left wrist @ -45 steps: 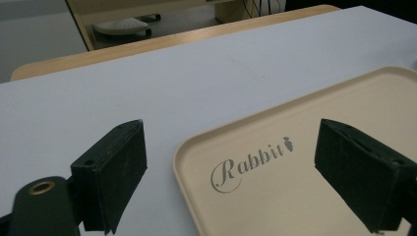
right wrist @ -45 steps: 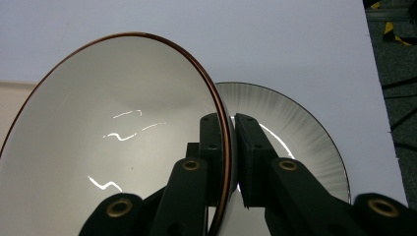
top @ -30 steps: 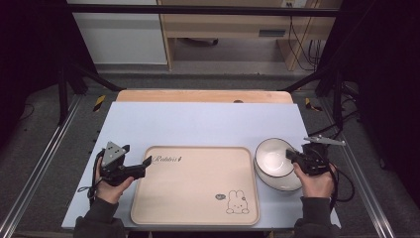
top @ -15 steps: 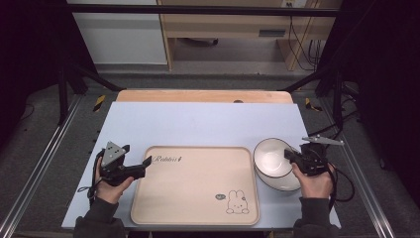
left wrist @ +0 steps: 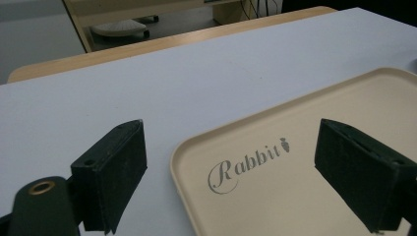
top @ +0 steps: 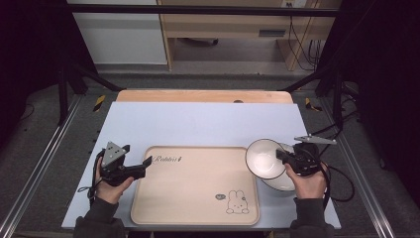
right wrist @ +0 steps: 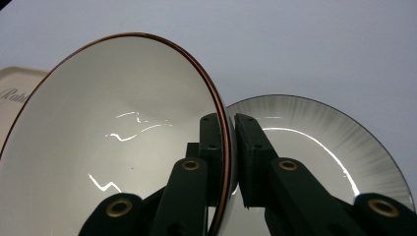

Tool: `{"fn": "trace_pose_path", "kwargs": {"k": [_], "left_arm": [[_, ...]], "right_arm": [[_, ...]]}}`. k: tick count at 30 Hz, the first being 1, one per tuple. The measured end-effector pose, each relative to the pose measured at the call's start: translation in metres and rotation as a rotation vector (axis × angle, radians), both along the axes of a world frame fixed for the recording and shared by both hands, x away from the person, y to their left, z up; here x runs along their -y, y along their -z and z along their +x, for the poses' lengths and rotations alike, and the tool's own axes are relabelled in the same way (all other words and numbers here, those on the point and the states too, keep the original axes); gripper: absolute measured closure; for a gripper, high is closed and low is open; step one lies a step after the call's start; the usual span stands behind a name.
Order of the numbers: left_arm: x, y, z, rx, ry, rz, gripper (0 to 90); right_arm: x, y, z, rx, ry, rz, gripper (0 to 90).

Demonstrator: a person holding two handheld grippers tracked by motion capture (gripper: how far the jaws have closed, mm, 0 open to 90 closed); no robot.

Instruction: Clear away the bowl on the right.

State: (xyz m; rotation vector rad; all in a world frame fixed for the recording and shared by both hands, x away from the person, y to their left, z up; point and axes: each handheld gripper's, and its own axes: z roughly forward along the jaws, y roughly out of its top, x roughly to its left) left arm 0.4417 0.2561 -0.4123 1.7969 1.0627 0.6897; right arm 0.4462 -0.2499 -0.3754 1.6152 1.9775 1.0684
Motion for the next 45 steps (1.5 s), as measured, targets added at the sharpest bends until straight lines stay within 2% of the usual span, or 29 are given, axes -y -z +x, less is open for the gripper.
{"fn": "trace_pose_path", "kwargs": {"k": [24,45], "left_arm": [[0.002,0.000,-0.001,0.001,0.013,0.007,12.0],[0.002,0.000,-0.001,0.002,0.015,0.003,12.0]], "right_arm": [[-0.048,0.001,0.002,-0.016,-0.153,0.015,82.5],[-0.080,0.010,0.011,-0.037,-0.227,0.002,82.5]]}}
